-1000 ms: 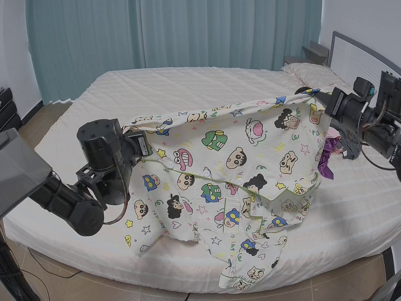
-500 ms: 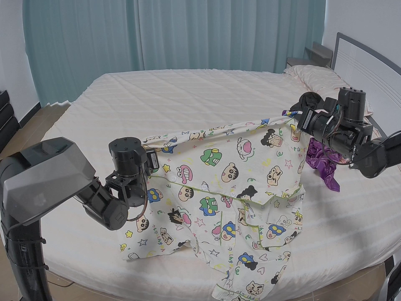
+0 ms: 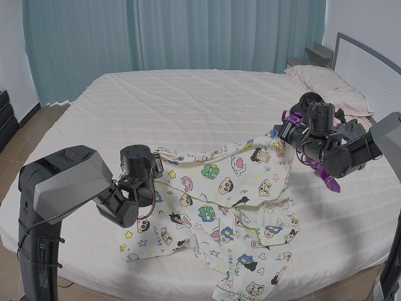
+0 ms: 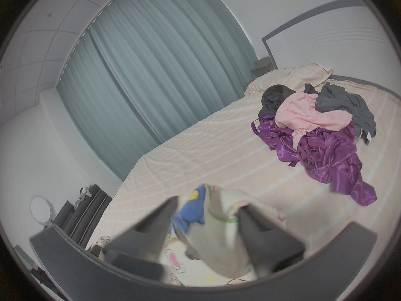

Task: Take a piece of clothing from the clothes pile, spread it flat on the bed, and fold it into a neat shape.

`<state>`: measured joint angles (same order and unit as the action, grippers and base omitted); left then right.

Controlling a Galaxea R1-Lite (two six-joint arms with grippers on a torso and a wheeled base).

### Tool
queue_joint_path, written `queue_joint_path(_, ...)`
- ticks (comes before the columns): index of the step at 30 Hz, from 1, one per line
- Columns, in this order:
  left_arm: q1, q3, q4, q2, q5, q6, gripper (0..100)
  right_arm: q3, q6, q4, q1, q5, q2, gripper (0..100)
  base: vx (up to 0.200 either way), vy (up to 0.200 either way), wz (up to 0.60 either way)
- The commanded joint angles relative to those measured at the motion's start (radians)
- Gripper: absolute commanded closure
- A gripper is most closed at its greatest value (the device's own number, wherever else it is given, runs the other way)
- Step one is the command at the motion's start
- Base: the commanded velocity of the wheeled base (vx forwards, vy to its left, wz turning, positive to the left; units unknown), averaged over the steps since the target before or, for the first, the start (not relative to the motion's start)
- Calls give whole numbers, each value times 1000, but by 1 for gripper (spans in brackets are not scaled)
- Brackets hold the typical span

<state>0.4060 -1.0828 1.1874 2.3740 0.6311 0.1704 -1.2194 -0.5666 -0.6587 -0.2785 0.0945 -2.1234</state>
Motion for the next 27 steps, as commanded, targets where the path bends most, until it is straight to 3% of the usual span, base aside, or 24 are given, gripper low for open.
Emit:
queue_joint_path(1, -22, -29, 4, 31, 1, 6, 0, -104, -56, -2, -1, 31, -113, 0, 0, 0, 0)
queue_joint_path(5, -42, -31, 3, 13, 2, 8, 0, -235, -210, 18, -2, 136, -176, 0, 0, 0, 0)
queue_joint_path(12, -73, -22, -2, -45, 2, 1, 0, -173, -220, 31, -1, 142, -178, 0, 0, 0, 0)
queue_joint_path(18, -115, -31, -154, -95, -14, -35, 0, -69, -216, 25, -2, 122, -138, 0, 0, 0, 0)
queue_joint_path(27, -128, -51, -160, -144, -24, -25, 0, 55, -216, 14, 1, 87, -76, 0, 0, 0, 0)
